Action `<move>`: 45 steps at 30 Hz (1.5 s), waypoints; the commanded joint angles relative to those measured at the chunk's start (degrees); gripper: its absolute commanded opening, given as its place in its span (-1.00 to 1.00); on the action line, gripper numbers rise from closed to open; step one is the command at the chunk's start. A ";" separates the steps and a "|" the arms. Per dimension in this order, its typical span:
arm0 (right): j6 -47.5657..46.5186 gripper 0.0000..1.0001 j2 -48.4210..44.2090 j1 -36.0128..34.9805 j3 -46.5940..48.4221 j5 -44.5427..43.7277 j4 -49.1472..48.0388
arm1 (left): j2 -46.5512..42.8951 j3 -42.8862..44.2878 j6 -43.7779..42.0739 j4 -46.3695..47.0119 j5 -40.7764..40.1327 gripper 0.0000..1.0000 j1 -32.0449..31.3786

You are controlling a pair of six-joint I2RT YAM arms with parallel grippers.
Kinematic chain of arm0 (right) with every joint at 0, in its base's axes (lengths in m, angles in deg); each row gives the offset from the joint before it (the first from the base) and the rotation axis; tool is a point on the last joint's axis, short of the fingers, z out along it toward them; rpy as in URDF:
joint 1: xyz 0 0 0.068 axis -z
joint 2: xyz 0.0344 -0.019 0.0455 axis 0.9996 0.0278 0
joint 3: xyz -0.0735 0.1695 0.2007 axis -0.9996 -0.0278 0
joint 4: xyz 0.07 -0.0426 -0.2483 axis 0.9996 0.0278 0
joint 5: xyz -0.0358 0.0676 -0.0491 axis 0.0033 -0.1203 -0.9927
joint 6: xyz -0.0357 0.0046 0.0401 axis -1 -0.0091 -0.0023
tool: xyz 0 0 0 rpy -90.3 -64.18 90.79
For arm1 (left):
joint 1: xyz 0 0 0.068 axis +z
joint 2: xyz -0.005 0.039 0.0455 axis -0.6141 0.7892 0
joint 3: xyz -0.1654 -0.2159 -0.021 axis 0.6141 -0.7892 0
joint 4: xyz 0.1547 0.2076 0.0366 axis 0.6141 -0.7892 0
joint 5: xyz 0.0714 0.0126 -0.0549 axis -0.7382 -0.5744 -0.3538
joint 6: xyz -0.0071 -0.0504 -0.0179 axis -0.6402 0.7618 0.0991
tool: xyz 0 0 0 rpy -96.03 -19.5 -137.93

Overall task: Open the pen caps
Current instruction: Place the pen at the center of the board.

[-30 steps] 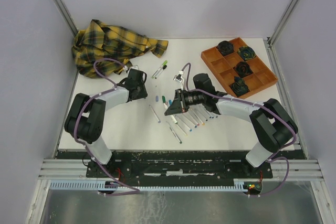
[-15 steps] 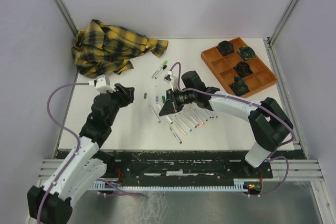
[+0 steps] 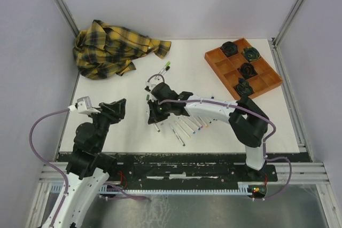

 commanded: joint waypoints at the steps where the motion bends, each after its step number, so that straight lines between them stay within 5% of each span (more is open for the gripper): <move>1: 5.61 -0.87 4.80 -3.12 8.18 -12.62 6.01 | -2.54 1.75 2.17 -5.65 -1.38 0.25 -0.25; 11: 8.17 -0.70 16.84 -4.81 23.28 -21.70 16.44 | -8.91 2.08 2.70 -9.52 -2.93 0.25 -0.20; 28: 8.66 -0.22 22.85 -4.77 27.92 -23.12 20.00 | -11.33 1.74 4.27 -10.86 -1.49 0.25 -0.25; 45: -1.61 -0.19 8.32 -4.27 24.52 -17.79 15.66 | -11.35 1.04 4.64 -10.29 -0.78 0.34 -0.25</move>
